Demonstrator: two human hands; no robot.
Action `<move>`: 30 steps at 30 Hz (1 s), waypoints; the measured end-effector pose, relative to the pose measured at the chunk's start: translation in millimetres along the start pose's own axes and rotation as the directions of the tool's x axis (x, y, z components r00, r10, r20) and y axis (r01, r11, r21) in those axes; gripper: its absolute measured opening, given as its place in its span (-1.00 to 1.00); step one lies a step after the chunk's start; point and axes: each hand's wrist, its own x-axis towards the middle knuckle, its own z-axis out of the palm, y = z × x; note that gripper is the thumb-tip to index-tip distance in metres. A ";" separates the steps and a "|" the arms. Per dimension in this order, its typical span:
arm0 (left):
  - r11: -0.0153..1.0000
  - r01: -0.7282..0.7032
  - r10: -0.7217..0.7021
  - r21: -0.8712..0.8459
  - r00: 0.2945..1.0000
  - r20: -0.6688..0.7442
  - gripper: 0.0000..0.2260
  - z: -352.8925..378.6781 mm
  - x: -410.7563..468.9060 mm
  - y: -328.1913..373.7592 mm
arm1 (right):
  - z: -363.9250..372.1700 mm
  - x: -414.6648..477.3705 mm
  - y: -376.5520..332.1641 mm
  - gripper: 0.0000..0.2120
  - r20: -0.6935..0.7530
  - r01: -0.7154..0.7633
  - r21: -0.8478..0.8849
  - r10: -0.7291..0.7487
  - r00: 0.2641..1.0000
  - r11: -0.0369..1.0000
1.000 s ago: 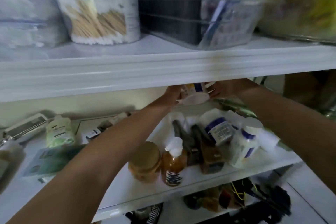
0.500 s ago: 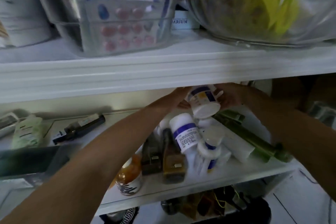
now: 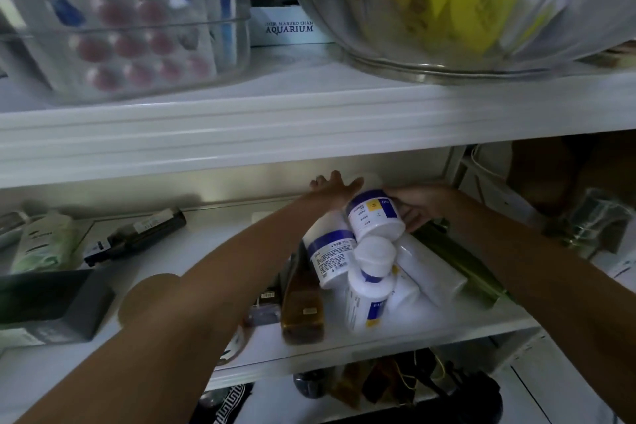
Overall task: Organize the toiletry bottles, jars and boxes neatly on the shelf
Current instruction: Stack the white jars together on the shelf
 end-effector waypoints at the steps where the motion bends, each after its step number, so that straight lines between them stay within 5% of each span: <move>1: 0.996 -0.009 0.011 0.083 1.000 -0.029 -0.35 0.7 0.9 -3.5 | 0.8 1.4 0.1 -0.45 -0.007 0.000 -0.013 0.000 1.000 1.000; 13: 0.990 -0.019 0.001 0.139 0.992 0.125 -0.30 -0.3 2.2 -22.5 | 10.7 10.7 -4.2 -0.34 -0.067 0.008 -0.212 -0.023 0.997 0.977; 21: 0.920 -0.020 0.057 0.391 0.995 -0.084 -0.36 -55.0 -15.8 -69.0 | 17.0 -17.1 -41.3 -0.36 -0.182 0.212 -0.370 -0.294 0.938 0.904; 30: 0.873 0.134 0.004 0.470 0.960 -0.280 -0.36 -137.4 -57.3 -160.6 | 88.4 -1.2 -127.9 -0.31 -0.070 0.356 -0.627 -0.505 0.860 0.693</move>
